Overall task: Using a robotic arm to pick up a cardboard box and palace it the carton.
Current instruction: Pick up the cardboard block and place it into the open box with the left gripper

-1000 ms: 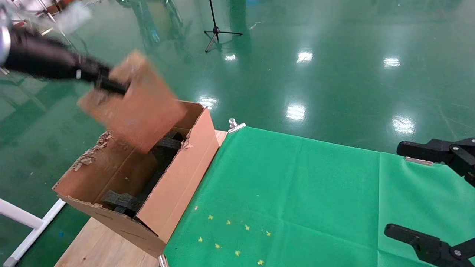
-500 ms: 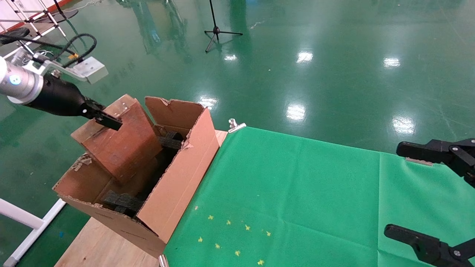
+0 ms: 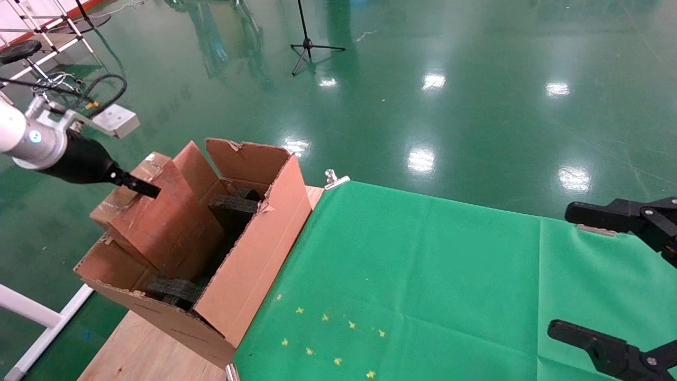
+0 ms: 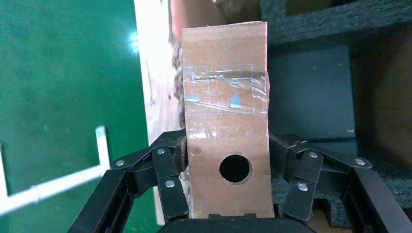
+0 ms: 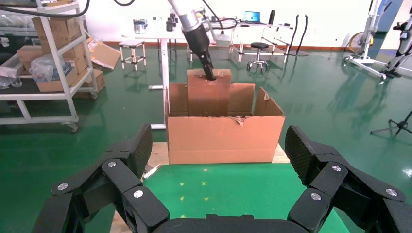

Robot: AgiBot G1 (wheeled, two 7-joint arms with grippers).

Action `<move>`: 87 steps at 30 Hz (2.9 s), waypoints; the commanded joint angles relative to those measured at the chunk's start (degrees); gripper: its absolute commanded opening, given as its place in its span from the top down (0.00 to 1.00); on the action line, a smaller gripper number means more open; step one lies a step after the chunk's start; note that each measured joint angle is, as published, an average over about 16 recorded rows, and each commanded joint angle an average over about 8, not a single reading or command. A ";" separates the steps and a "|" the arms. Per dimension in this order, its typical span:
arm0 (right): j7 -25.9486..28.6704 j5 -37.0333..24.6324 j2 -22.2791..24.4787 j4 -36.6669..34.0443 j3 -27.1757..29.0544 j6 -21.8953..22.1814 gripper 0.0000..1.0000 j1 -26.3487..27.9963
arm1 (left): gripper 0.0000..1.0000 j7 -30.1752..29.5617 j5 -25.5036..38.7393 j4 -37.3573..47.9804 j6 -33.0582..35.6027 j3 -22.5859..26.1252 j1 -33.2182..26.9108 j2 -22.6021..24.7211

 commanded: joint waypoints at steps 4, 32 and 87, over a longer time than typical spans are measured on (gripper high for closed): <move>0.00 0.00 0.00 0.00 0.00 0.00 0.00 0.00 | 1.00 -1.31 0.27 3.47 -3.13 0.01 0.88 0.97; -0.01 0.01 0.00 0.00 -0.01 0.00 0.00 0.00 | 1.00 -2.12 0.61 10.58 -12.85 0.26 10.11 6.89; -0.01 0.02 0.02 -0.02 -0.02 0.02 0.00 -0.01 | 0.00 3.26 -4.80 5.50 -13.26 -3.51 11.27 5.20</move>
